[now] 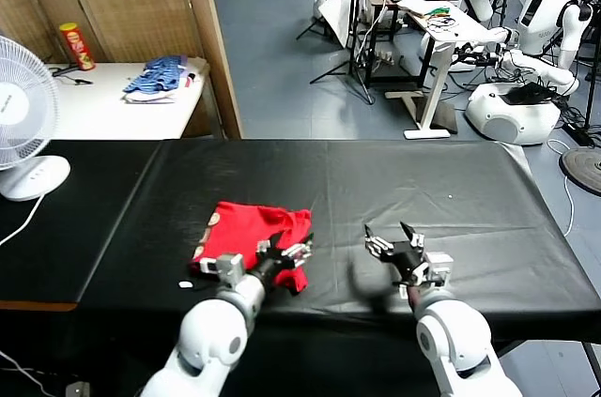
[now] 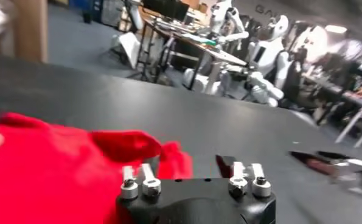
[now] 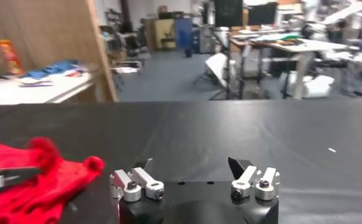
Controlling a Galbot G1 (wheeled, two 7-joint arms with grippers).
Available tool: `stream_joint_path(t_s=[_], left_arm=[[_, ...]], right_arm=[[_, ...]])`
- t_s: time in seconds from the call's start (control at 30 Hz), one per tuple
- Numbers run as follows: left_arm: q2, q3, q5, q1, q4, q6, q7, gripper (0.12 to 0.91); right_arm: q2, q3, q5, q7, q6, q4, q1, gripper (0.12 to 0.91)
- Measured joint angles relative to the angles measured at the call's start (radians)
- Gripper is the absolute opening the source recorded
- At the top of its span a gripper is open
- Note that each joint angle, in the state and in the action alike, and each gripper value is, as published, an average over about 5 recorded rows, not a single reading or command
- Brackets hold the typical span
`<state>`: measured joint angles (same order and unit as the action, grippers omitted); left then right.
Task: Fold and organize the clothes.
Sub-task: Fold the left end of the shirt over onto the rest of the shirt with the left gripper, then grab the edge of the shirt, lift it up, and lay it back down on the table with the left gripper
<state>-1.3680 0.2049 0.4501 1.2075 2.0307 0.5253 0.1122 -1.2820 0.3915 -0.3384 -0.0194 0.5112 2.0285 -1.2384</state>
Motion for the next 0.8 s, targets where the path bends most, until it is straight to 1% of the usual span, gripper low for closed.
stream_joint_path(t_s=[0.07, 0.13, 0.27, 0.4, 0.57, 0.67, 0.8], left_arm=[[0.020, 0.011, -0.011, -0.002, 0.019, -0.009, -0.002, 0.796], [0.054, 0.032, -0.016, -0.001, 0.040, -0.017, -0.001, 0.797], [0.130, 0.089, -0.035, 0.010, 0.060, -0.038, 0.002, 0.798], [0.183, 0.153, -0.044, 0.039, 0.060, -0.051, 0.005, 0.798], [0.200, 0.217, -0.052, 0.085, 0.058, -0.057, 0.007, 0.798], [0.200, 0.242, -0.057, 0.107, 0.057, -0.059, 0.007, 0.798], [0.195, 0.265, -0.057, 0.127, 0.047, -0.063, 0.006, 0.798]], right_arm=[[0.012, -0.023, 0.000, 0.021, -0.004, -0.011, 0.018, 0.798], [0.018, -0.056, 0.000, 0.031, -0.005, -0.026, 0.044, 0.798], [0.008, -0.141, 0.007, 0.029, -0.004, -0.074, 0.120, 0.798], [-0.020, -0.231, 0.036, 0.028, -0.004, -0.148, 0.201, 0.798], [-0.059, -0.327, 0.085, 0.022, -0.006, -0.237, 0.272, 0.798], [-0.079, -0.363, 0.139, 0.003, -0.003, -0.280, 0.295, 0.798], [-0.098, -0.381, 0.236, -0.030, 0.009, -0.315, 0.300, 0.798]])
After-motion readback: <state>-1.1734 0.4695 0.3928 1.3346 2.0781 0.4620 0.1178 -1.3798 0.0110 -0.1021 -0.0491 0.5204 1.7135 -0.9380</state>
